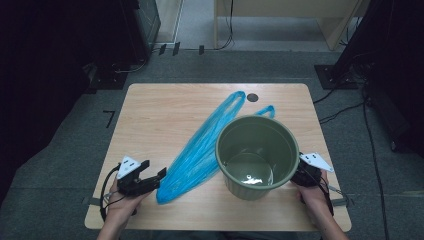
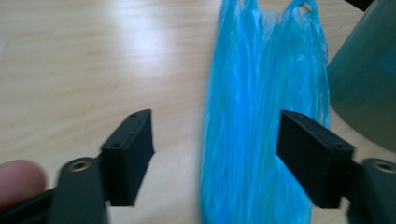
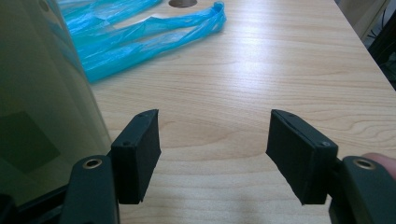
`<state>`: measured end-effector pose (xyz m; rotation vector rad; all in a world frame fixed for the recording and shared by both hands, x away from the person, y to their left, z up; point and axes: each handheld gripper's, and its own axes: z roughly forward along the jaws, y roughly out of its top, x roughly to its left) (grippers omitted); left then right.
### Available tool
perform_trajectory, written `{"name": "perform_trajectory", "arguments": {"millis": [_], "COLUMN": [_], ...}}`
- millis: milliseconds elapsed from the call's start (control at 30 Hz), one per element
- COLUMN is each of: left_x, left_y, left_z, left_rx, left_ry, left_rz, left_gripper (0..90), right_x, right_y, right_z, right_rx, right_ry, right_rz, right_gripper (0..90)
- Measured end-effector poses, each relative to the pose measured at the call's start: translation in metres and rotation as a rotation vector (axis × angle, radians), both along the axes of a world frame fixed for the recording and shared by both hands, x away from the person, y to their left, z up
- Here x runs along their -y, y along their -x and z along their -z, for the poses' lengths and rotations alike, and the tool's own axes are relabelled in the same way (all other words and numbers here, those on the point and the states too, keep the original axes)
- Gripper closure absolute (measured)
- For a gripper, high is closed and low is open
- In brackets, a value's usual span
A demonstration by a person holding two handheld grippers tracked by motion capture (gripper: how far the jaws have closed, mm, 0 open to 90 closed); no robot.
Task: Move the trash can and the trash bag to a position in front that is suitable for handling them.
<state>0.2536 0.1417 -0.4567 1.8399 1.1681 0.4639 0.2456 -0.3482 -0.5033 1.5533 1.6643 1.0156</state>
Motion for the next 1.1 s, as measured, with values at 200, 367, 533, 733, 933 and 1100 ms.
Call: {"name": "perform_trajectory", "arguments": {"millis": [200, 367, 533, 733, 933, 1100], "left_x": [0.058, 0.095, 0.116, 0.109, 0.078, 0.048], "left_y": [-0.043, -0.066, -0.076, -0.078, -0.073, -0.066], "left_z": [0.001, 0.011, 0.03, 0.046, 0.051, 0.05], "left_rx": [-0.021, -0.024, -0.094, -0.134, -0.151, -0.154], "left_ry": [-0.057, -0.121, -0.178, -0.199, -0.173, -0.176], "left_rz": [0.074, 0.056, 0.032, -0.038, -0.129, -0.224], "left_gripper": [19.8, 23.4, 38.0, 56.3, 72.9, 77.0], "right_x": [0.0, -0.001, -0.002, -0.003, -0.004, -0.008], "right_y": [0.001, 0.002, 0.004, 0.005, 0.005, 0.005], "right_z": [0.001, 0.001, 0.003, 0.006, 0.009, 0.01], "right_rx": [0.003, 0.0, 0.0, 0.0, -0.014, -0.022], "right_ry": [-0.007, -0.017, -0.017, -0.011, -0.019, -0.018], "right_rz": [-0.002, 0.003, -0.005, -0.012, -0.024, -0.033], "right_gripper": [34.7, 34.8, 34.7, 34.4, 34.5, 35.1]}}
